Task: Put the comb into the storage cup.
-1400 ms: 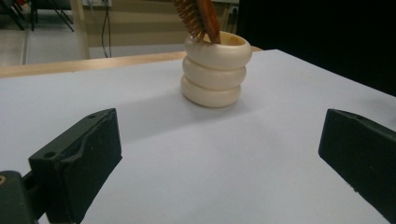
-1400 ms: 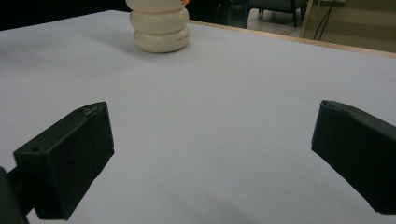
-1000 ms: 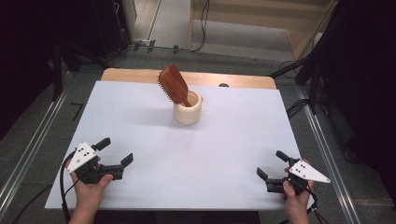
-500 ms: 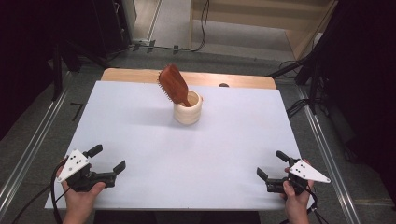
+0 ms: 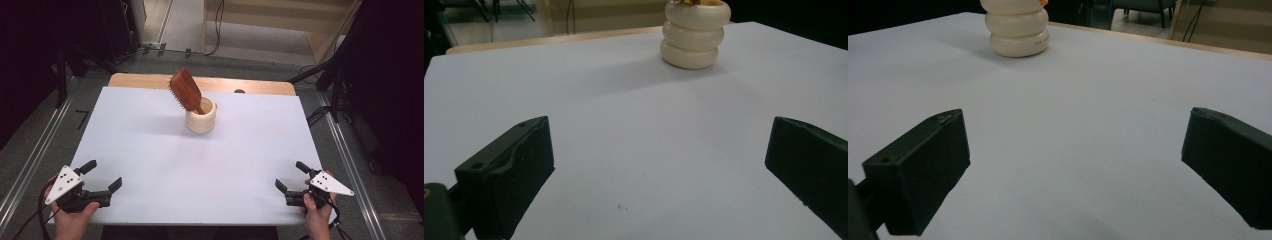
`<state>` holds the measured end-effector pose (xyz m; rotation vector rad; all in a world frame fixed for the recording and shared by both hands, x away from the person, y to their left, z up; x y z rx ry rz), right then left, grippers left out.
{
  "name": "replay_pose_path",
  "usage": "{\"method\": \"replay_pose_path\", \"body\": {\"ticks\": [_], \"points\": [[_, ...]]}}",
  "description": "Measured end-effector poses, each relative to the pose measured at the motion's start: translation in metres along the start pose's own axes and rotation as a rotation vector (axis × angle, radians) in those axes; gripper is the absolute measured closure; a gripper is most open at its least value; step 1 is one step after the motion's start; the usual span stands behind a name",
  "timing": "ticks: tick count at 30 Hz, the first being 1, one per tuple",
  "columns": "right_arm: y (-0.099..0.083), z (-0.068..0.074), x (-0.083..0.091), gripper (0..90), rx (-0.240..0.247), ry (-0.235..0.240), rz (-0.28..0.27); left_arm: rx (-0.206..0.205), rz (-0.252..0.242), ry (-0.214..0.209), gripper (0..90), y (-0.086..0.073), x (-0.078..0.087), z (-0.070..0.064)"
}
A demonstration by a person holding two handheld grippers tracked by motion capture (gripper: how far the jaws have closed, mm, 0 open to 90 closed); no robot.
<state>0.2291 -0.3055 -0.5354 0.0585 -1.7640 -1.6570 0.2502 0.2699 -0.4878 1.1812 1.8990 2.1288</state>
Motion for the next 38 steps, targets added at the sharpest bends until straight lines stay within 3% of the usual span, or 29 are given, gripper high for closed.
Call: {"method": "replay_pose_path", "body": {"ticks": [7,19,25,29,38], "points": [[0.0,-0.002,0.001,0.0,-0.025,-0.004,-0.009,-0.011,0.01,0.015,0.0,-0.006,0.007,0.007],[0.0,-0.002,-0.002,0.0,-0.015,-0.007,0.004,0.04,0.009,0.06,0.0,-0.014,0.015,0.038],[0.0,-0.003,-0.003,0.0,-0.017,-0.009,0.007,0.057,0.026,0.038,0.0,-0.02,0.008,0.039],[0.0,-0.002,-0.003,0.0,-0.011,-0.004,0.013,0.064,0.035,0.045,0.0,-0.024,0.003,0.041],[0.0,-0.001,-0.004,0.0,-0.011,-0.017,0.027,0.084,0.023,0.042,0.0,-0.024,0.004,0.043]]}}
Point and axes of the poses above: each handheld gripper's, and its own axes: x roughly backward along the jaws, y roughly out of its top, z roughly to its left, the point moved 5 cm from there along -x, roughly forward along the jaws, and after that the axes turned 9 degrees about z, right-handed, at the moved point
